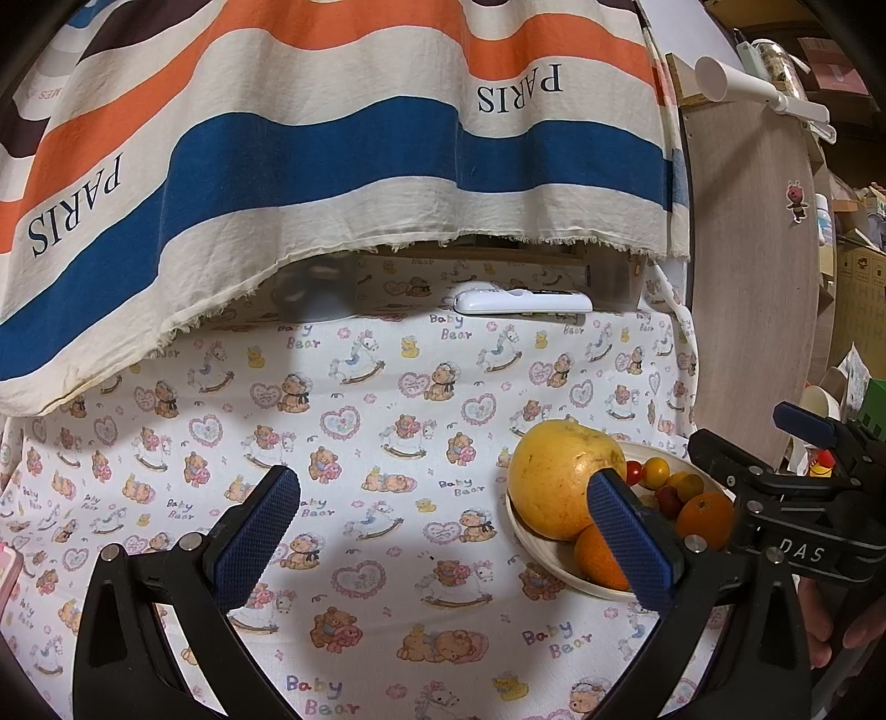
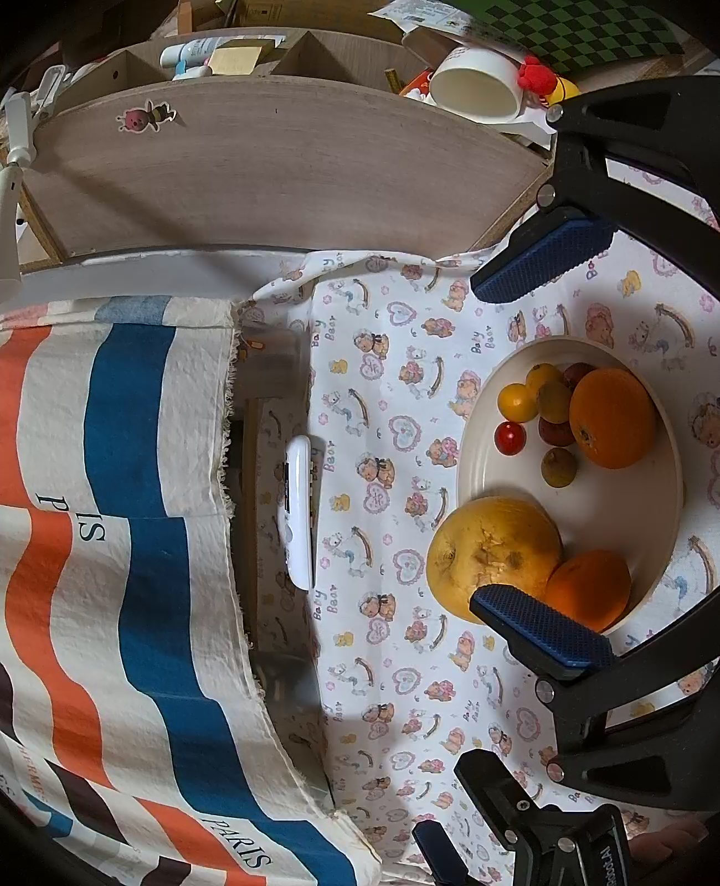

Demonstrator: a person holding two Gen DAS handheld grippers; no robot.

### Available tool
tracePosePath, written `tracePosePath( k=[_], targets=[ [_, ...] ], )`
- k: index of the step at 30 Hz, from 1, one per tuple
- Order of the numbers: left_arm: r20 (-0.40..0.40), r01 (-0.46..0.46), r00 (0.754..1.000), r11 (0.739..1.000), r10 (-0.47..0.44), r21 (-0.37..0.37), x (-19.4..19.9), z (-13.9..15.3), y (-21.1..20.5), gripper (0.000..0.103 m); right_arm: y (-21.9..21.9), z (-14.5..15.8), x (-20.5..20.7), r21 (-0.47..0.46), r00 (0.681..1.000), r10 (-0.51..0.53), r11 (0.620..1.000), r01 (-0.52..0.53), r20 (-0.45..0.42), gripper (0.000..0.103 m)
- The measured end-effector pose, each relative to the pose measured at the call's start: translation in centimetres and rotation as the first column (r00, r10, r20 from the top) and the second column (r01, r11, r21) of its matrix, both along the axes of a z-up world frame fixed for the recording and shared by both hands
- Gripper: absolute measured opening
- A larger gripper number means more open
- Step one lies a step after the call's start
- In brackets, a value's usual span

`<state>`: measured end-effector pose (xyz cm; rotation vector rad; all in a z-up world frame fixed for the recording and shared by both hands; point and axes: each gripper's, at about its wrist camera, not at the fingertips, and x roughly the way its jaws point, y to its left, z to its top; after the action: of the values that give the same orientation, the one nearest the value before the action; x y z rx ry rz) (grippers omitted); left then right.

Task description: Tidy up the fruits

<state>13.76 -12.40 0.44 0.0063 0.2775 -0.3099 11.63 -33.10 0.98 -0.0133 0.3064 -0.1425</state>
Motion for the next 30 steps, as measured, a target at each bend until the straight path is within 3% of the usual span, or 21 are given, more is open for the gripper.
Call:
tracePosePath(
  k=[30],
  targets=[
    [-0.006, -0.001, 1.0, 1.0, 0.001, 0.001, 0.04, -0.26, 0.19, 0.103, -0.01, -0.07, -0.04, -0.004, 1.0, 0.002, 1.0, -0.002, -0.003, 0.102]
  ],
)
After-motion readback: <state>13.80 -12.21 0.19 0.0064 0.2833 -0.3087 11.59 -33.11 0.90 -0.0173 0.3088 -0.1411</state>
